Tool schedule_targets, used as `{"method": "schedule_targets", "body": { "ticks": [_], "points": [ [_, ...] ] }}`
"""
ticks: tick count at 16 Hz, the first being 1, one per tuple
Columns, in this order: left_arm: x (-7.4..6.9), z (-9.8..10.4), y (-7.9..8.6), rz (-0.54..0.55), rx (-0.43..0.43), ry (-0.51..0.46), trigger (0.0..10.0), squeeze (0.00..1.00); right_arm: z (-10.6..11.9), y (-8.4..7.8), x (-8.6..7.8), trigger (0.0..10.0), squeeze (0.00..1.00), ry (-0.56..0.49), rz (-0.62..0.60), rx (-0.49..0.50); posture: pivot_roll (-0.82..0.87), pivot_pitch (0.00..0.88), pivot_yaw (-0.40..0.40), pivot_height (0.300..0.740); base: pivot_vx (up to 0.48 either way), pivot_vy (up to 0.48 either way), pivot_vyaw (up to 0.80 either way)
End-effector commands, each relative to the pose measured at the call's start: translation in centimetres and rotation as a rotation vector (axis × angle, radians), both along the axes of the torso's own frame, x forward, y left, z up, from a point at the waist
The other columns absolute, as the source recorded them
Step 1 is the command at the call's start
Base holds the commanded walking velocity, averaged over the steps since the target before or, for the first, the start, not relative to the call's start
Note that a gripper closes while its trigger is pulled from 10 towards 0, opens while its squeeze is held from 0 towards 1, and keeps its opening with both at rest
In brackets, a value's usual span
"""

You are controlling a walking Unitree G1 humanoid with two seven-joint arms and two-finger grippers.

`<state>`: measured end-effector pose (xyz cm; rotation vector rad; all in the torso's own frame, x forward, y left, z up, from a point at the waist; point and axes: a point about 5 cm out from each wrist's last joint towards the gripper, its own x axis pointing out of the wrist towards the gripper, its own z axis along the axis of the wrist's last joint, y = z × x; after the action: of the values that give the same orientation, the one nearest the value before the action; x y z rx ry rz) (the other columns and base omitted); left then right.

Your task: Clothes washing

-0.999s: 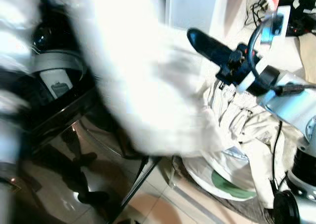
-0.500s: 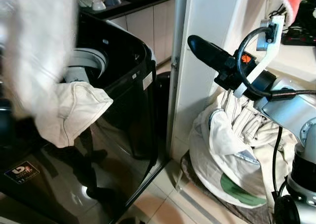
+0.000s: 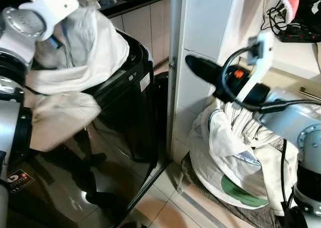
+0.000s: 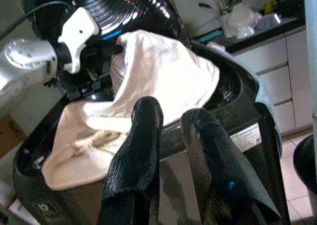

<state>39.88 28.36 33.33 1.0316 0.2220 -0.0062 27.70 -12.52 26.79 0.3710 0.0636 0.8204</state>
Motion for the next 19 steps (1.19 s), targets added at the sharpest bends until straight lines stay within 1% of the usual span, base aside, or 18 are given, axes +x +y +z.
{"method": "schedule_targets", "body": {
  "ticks": [1,2,3,5,6,7,8,9,10,11,12,13,14,15,16,17,18,19],
  "points": [
    [-0.5,0.8,1.1,0.031,0.005,0.013,10.0,1.00,0.2,0.2,-0.3,10.0,0.00,-0.017,0.018,-0.033,-0.04,0.000,0.076,0.740,0.000,0.000,0.00],
    [-1.3,1.1,2.6,0.067,0.022,0.063,10.0,1.00,-0.2,0.4,-0.3,10.0,0.00,-0.009,0.030,-0.054,-0.03,0.000,0.071,0.740,0.000,0.000,0.00],
    [-2.0,1.3,3.8,0.095,0.042,0.106,10.0,1.00,-0.4,0.6,-0.3,10.0,0.00,-0.002,0.039,-0.065,-0.03,0.000,0.071,0.740,0.000,0.000,0.00],
    [-2.5,1.5,4.6,0.120,0.043,0.115,10.0,1.00,-0.5,0.6,-0.3,10.0,0.00,0.002,0.039,-0.075,-0.03,0.000,0.069,0.740,0.000,0.000,0.00],
    [-2.9,2.1,5.4,0.164,0.065,0.077,10.0,1.00,-0.7,0.6,-0.2,10.0,0.00,0.006,0.030,-0.086,-0.03,0.000,0.068,0.740,0.000,0.000,0.00],
    [-2.9,2.1,5.4,0.164,0.065,0.077,10.0,1.00,-0.7,0.6,-0.2,10.0,0.00,0.006,0.030,-0.086,-0.03,0.000,0.068,0.740,0.000,0.000,0.00],
    [-3.1,3.6,5.5,0.172,0.046,-0.051,10.0,1.00,-0.9,0.4,0.1,10.0,0.00,0.015,0.005,-0.095,-0.02,0.000,0.068,0.740,0.000,0.000,0.00],
    [-2.8,4.0,4.5,0.106,-0.022,-0.084,10.0,0.23,-1.0,0.1,0.4,10.0,0.00,0.017,-0.026,-0.094,-0.02,0.000,0.068,0.740,0.000,0.000,0.00],
    [-2.2,4.6,2.6,-0.031,-0.158,-0.124,10.0,0.00,-1.1,-0.5,1.0,10.0,0.00,0.032,-0.098,-0.090,-0.02,0.000,0.068,0.740,0.000,0.000,0.00],
    [-1.4,4.5,0.0,-0.201,-0.286,-0.126,10.0,0.00,-1.7,-1.6,2.1,10.0,0.00,0.050,-0.222,-0.142,-0.02,0.000,0.068,0.740,0.000,0.000,0.00],
    [-1.2,4.4,-1.0,-0.266,-0.320,-0.121,10.0,0.00,-2.0,-2.1,2.5,10.0,0.00,0.055,-0.273,-0.172,-0.02,0.000,0.068,0.740,0.000,0.000,0.00],
    [-0.9,3.8,-2.5,-0.353,-0.406,-0.094,10.0,0.00,-2.6,-3.0,3.1,10.0,0.00,0.071,-0.363,-0.217,-0.03,0.000,0.071,0.740,0.000,0.000,0.00],
    [-0.4,1.6,-6.0,-0.507,-0.542,-0.041,10.0,0.00,-4.4,-5.1,4.1,10.0,1.00,0.099,-0.528,-0.371,-0.03,0.000,0.069,0.740,0.000,0.000,0.00],
    [-0.4,0.6,-7.4,-0.559,-0.590,-0.028,10.0,0.00,-5.1,-5.9,4.3,10.0,1.00,0.112,-0.579,-0.427,-0.03,0.000,0.069,0.740,0.000,0.000,0.00],
    [-0.6,-2.2,-10.2,-0.629,-0.676,0.002,10.0,0.00,-7.0,-7.6,4.8,10.0,1.00,0.169,-0.670,-0.472,-0.04,0.000,0.069,0.740,0.000,0.000,0.00],
    [-1.0,-4.6,-12.2,-0.655,-0.724,0.041,10.0,0.00,-8.3,-8.9,5.1,10.0,1.00,0.214,-0.731,-0.463,-0.04,0.000,0.062,0.740,0.000,0.000,0.00],
    [-1.1,-5.3,-12.7,-0.655,-0.736,0.052,10.0,0.00,-8.6,-9.2,5.1,10.0,1.00,0.225,-0.747,-0.457,-0.04,0.000,0.062,0.740,0.000,0.000,0.00],
    [-1.4,-6.2,-13.5,-0.674,-0.756,0.055,10.0,0.00,-9.1,-9.6,5.2,10.0,1.00,0.243,-0.759,-0.473,-0.04,0.000,0.062,0.740,0.000,0.000,0.00]
  ]
}}
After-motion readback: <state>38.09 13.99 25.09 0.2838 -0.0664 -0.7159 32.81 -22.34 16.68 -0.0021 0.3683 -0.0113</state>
